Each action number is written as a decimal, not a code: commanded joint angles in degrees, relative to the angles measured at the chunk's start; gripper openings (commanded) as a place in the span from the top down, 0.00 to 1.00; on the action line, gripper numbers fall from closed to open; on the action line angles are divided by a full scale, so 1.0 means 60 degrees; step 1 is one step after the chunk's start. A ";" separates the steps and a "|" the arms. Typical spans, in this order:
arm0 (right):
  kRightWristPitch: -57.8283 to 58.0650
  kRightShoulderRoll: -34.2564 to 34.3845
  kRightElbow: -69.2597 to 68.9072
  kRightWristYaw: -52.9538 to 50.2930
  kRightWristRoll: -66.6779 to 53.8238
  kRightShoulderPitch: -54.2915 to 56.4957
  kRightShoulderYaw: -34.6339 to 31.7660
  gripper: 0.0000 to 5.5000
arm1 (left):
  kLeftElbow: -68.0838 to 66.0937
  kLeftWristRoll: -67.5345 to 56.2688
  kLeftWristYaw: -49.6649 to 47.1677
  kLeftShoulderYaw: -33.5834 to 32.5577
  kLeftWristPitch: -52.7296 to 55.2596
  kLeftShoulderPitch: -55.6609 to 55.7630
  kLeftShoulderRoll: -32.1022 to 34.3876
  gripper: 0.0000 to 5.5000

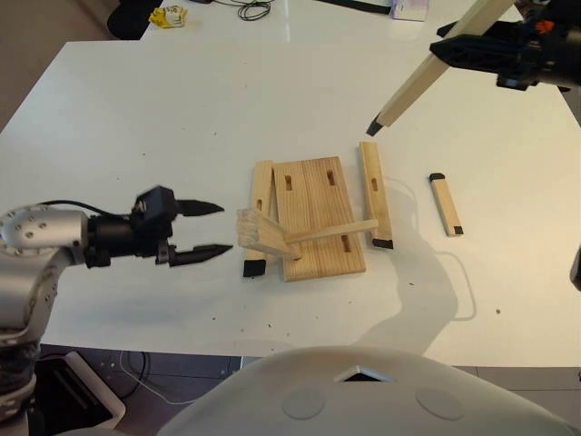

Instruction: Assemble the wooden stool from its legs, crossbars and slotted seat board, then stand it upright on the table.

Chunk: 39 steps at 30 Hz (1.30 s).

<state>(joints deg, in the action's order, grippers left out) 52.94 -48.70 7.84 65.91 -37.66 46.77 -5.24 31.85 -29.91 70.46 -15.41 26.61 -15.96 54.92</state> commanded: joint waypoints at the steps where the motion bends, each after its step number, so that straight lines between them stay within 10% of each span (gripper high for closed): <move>1: -0.0116 -0.0259 -0.0133 0.0256 0.0005 -0.0114 -0.0079 0.63 | 0.1497 -0.0005 -0.1114 0.0893 0.0282 -0.1062 -0.0804 0.36; 25: 0.0039 -0.0600 -0.1423 0.1003 -0.0357 -0.0859 0.0054 0.63 | 0.1185 0.2816 -0.4408 0.4464 -0.0727 -0.1919 -0.2307 0.36; 39: 0.0112 -0.1185 -0.4305 0.1703 -0.1484 -0.3307 -0.0363 0.63 | 0.0268 0.3483 -0.4248 0.4292 -0.1683 -0.1782 -0.1944 0.36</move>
<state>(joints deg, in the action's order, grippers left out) 54.48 -54.66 -14.27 75.77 -45.14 29.28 -6.21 34.45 -9.61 44.92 11.25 16.68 -27.29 42.34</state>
